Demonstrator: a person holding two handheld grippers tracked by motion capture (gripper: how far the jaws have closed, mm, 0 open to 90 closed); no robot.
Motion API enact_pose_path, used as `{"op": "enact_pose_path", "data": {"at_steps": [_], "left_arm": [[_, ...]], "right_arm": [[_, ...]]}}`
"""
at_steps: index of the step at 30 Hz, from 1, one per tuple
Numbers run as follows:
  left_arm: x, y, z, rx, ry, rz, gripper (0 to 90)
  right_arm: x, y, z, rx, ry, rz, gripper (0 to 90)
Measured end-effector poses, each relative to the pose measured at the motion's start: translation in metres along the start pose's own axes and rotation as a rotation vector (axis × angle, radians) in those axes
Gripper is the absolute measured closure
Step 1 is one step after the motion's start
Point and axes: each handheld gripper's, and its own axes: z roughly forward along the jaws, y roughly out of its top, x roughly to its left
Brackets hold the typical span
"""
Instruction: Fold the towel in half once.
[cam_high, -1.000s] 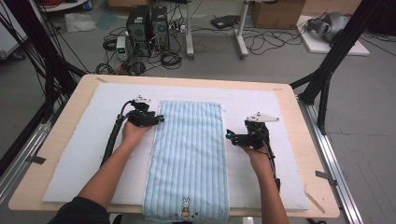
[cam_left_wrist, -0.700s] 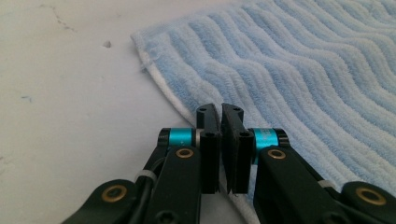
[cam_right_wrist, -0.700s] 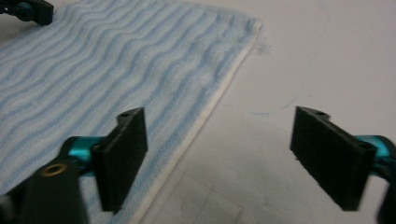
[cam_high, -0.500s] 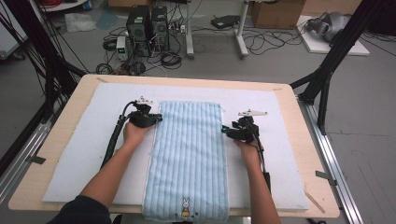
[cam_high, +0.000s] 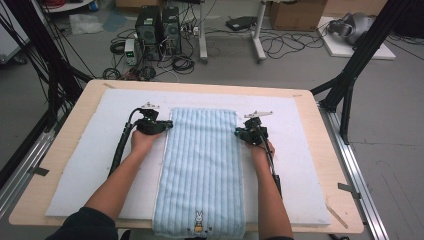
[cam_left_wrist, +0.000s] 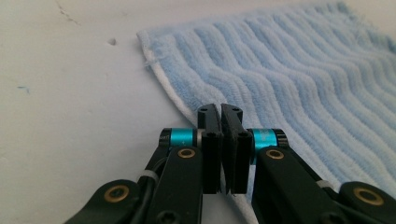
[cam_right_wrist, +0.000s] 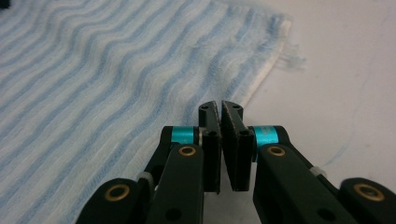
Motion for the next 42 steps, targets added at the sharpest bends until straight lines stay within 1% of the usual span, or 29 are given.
{"op": "enact_pose_path", "data": {"at_steps": [1,2,3,4,5,6,7,8,12,13,14,16,18,20,21,22,23,26,27,28,29,30,32,34,36,38,39,40,42], "left_arm": [[0.002,0.002,0.000,-0.007,-0.003,-0.014,86.8],[0.002,0.002,0.000,-0.007,-0.003,-0.014,86.8],[0.004,0.004,0.001,-0.008,-0.002,-0.026,86.8],[0.005,0.007,0.001,-0.011,-0.005,-0.032,86.8],[0.005,0.010,0.000,-0.030,-0.009,-0.045,86.8],[0.005,0.012,-0.002,-0.042,-0.011,-0.039,86.8],[0.004,0.014,-0.003,-0.048,-0.014,-0.031,86.9],[0.004,0.016,-0.005,-0.053,-0.022,-0.027,86.8],[0.002,0.017,-0.013,-0.055,-0.078,-0.018,86.8],[0.001,0.016,-0.017,-0.068,-0.092,-0.006,86.8],[-0.001,0.015,-0.020,-0.076,-0.097,0.000,86.8],[-0.003,0.014,-0.026,-0.078,-0.107,0.017,86.8],[-0.005,0.014,-0.033,-0.088,-0.122,0.025,86.8],[-0.008,0.014,-0.039,-0.076,-0.131,0.053,86.8],[-0.010,0.014,-0.043,-0.080,-0.137,0.067,86.8],[-0.013,0.013,-0.047,-0.099,-0.142,0.072,86.8],[-0.015,0.012,-0.051,-0.103,-0.150,0.082,86.8],[-0.021,0.004,-0.061,-0.110,-0.171,0.095,86.8],[-0.023,0.000,-0.064,-0.114,-0.176,0.099,86.7],[-0.024,-0.005,-0.067,-0.120,-0.182,0.098,86.7],[-0.025,-0.009,-0.070,-0.116,-0.191,0.095,86.7],[-0.027,-0.015,-0.074,-0.113,-0.197,0.097,86.7],[-0.029,-0.023,-0.077,-0.098,-0.201,0.106,86.7],[-0.031,-0.033,-0.082,-0.107,-0.216,0.095,86.6],[-0.033,-0.039,-0.086,-0.100,-0.220,0.102,86.4],[-0.035,-0.045,-0.088,-0.099,-0.221,0.104,86.4],[-0.036,-0.049,-0.089,-0.092,-0.218,0.114,86.4],[-0.036,-0.051,-0.089,-0.093,-0.219,0.113,86.3],[-0.036,-0.057,-0.089,-0.083,-0.224,0.105,86.1]], "right_arm": [[0.000,0.002,0.000,-0.006,-0.009,0.003,86.7],[-0.001,0.004,0.000,-0.029,-0.017,0.003,86.7],[-0.001,0.006,-0.001,-0.045,-0.020,0.006,86.8],[-0.001,0.006,-0.001,-0.045,-0.020,0.006,86.8],[-0.001,0.011,-0.003,-0.063,-0.029,0.010,86.8],[-0.001,0.011,-0.003,-0.063,-0.029,0.010,86.8],[-0.002,0.012,-0.003,-0.084,-0.025,0.007,86.7],[-0.001,0.012,-0.005,-0.087,-0.023,0.016,86.8],[-0.004,0.010,-0.011,-0.077,0.010,0.035,86.8],[-0.004,0.009,-0.013,-0.082,0.019,0.039,86.7],[-0.004,0.009,-0.016,-0.089,0.037,0.036,86.7],[-0.003,0.008,-0.023,-0.092,0.055,0.028,86.8],[-0.002,0.006,-0.029,-0.102,0.076,0.035,86.8],[0.000,0.004,-0.034,-0.111,0.085,0.025,86.8],[0.003,0.002,-0.038,-0.109,0.093,0.023,86.7],[0.005,0.001,-0.040,-0.109,0.095,0.011,86.8],[0.007,-0.001,-0.044,-0.109,0.099,-0.001,86.8],[0.013,-0.008,-0.055,-0.119,0.112,-0.010,86.7],[0.014,-0.010,-0.058,-0.116,0.119,-0.018,86.7],[0.017,-0.012,-0.061,-0.100,0.123,-0.019,86.7],[0.019,-0.015,-0.065,-0.116,0.122,-0.031,86.7],[0.021,-0.018,-0.067,-0.118,0.121,-0.041,86.7],[0.024,-0.024,-0.070,-0.104,0.130,-0.041,86.7],[0.027,-0.030,-0.073,-0.102,0.133,-0.041,86.7],[0.033,-0.036,-0.079,-0.100,0.140,-0.055,86.6],[0.035,-0.038,-0.080,-0.093,0.144,-0.058,86.6],[0.037,-0.040,-0.082,-0.090,0.145,-0.064,86.6],[0.039,-0.042,-0.083,-0.090,0.153,-0.066,86.6],[0.043,-0.047,-0.084,-0.066,0.151,-0.065,86.6]]}}
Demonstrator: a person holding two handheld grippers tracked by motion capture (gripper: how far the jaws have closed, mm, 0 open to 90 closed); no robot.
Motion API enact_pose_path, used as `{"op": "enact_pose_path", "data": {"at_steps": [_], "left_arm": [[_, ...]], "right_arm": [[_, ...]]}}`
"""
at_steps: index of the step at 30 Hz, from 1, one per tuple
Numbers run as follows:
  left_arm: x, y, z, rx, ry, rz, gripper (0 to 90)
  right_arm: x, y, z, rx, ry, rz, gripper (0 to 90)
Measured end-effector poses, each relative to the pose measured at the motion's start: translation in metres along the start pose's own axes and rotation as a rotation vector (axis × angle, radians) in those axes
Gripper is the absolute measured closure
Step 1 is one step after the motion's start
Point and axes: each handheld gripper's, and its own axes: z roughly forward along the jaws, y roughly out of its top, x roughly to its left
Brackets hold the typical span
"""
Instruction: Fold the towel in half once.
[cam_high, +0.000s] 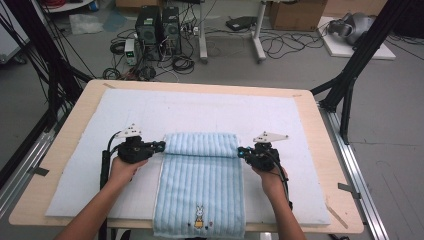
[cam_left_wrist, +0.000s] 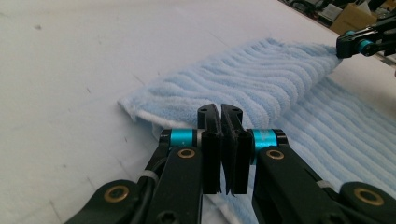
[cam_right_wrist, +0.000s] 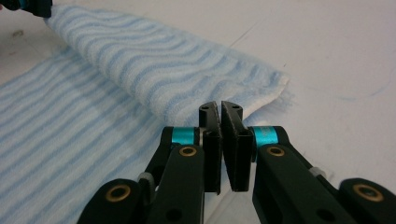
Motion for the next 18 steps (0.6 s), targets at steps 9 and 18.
{"op": "enact_pose_path", "data": {"at_steps": [9,18], "left_arm": [[0.004,-0.011,0.003,0.028,0.108,-0.032,48.7],[0.012,-0.008,-0.001,0.015,0.160,-0.063,42.6]], "right_arm": [[-0.004,-0.011,-0.007,-0.051,-0.032,0.032,63.0],[-0.009,-0.012,-0.008,-0.060,-0.077,0.061,43.9]]}}
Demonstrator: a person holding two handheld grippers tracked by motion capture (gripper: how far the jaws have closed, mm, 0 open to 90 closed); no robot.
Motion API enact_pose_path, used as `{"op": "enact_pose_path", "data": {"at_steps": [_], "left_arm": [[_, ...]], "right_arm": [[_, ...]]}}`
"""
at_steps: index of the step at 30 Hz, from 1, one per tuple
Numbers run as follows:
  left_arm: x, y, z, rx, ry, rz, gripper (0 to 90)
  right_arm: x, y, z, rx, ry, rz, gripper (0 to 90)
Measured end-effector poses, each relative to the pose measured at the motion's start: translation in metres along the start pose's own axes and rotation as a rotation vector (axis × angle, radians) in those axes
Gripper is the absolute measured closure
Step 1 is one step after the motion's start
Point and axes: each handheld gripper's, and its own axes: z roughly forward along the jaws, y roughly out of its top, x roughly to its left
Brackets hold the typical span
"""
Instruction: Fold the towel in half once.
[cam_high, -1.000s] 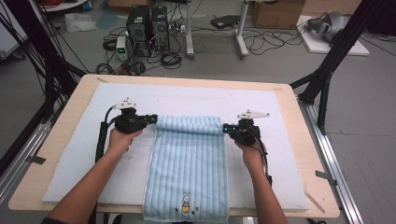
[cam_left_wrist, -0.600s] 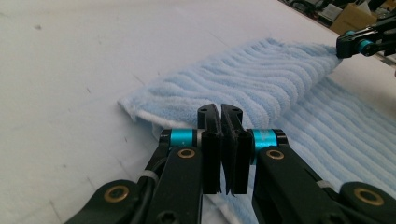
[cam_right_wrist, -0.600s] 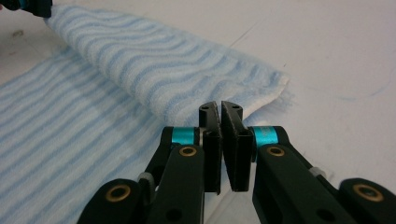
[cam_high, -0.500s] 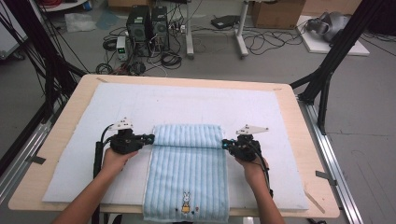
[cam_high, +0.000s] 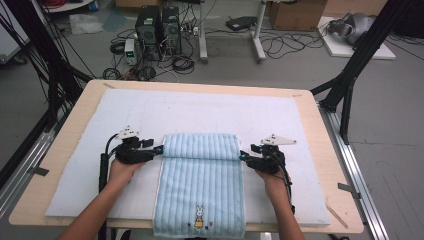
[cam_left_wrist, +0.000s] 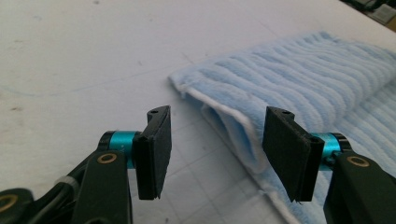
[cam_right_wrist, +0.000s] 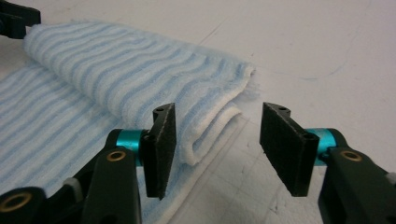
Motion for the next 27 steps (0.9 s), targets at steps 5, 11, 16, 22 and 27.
{"op": "enact_pose_path", "data": {"at_steps": [5,11,16,22,27], "left_arm": [[0.010,0.010,-0.001,-0.032,0.001,-0.044,42.3],[0.016,0.025,0.014,-0.046,0.013,-0.098,39.0],[0.014,0.040,0.033,-0.016,0.040,-0.056,37.4],[0.009,0.041,0.054,0.056,0.053,-0.014,36.7],[0.005,0.035,0.063,0.122,0.072,0.017,42.8]], "right_arm": [[-0.002,0.000,-0.001,-0.006,-0.013,0.015,39.6],[-0.006,-0.001,-0.003,-0.008,-0.024,0.027,38.3],[-0.006,-0.001,-0.003,-0.006,-0.029,0.028,37.2],[-0.007,-0.001,-0.003,-0.006,-0.031,0.027,36.5],[-0.008,-0.001,-0.003,-0.007,-0.032,0.030,36.0]]}}
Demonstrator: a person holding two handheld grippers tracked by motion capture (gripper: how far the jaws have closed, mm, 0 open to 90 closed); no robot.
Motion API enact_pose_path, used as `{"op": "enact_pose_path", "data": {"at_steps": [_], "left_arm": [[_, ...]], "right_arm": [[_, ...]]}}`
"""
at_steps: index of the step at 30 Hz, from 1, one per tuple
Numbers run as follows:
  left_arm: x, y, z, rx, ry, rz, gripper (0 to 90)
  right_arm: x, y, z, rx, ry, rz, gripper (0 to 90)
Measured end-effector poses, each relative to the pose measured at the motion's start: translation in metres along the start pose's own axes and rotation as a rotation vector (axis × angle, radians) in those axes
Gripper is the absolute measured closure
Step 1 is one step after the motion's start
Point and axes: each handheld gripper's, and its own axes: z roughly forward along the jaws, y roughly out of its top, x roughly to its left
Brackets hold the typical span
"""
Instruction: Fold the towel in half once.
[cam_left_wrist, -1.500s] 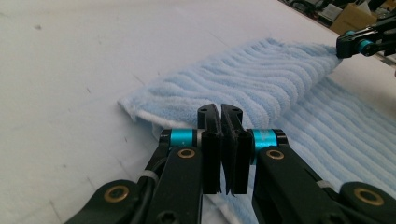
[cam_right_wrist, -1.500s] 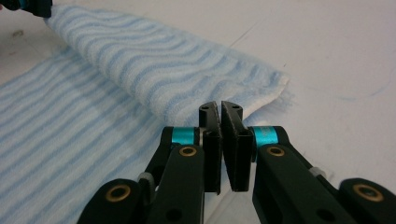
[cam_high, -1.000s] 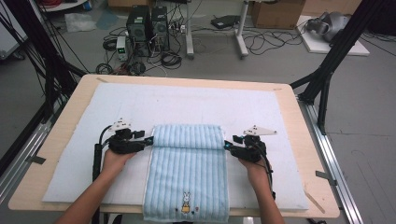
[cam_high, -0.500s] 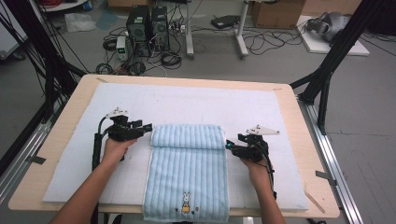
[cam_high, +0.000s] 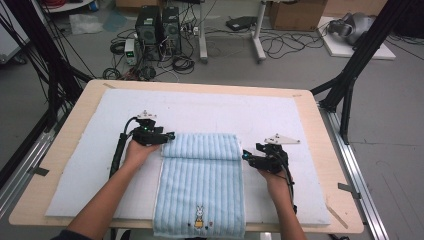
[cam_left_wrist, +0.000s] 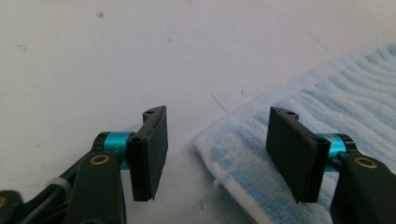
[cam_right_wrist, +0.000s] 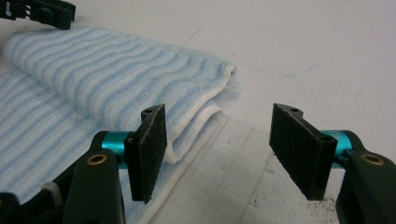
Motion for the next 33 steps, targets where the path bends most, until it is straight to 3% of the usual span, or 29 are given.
{"op": "enact_pose_path", "data": {"at_steps": [2,5,9,11,14,22,26,33], "left_arm": [[-0.003,0.000,0.001,0.006,0.016,0.041,46.5],[-0.003,-0.001,-0.001,0.022,0.011,0.103,60.9],[0.000,-0.002,-0.002,0.026,-0.038,0.071,81.1],[0.002,-0.002,-0.003,0.011,-0.076,0.029,83.3],[0.003,-0.003,-0.007,-0.030,-0.116,0.006,83.7],[0.001,-0.001,-0.020,-0.096,-0.169,-0.010,83.8],[0.000,-0.003,-0.022,-0.103,-0.191,-0.018,83.7],[-0.010,-0.007,-0.026,-0.129,-0.232,0.004,83.7]], "right_arm": [[0.000,0.000,0.000,-0.001,0.001,-0.007,35.9],[0.000,0.000,0.001,0.003,0.001,-0.005,35.6],[0.001,0.000,0.002,0.005,-0.002,-0.012,35.2],[0.002,0.000,0.003,0.010,-0.004,-0.012,33.3],[0.001,0.000,0.004,0.007,-0.001,-0.012,33.0],[-0.001,0.015,0.010,-0.003,-0.024,0.007,30.6],[-0.005,0.028,0.026,0.030,-0.005,0.005,45.0],[0.001,0.045,0.069,0.136,-0.010,-0.008,49.7]]}}
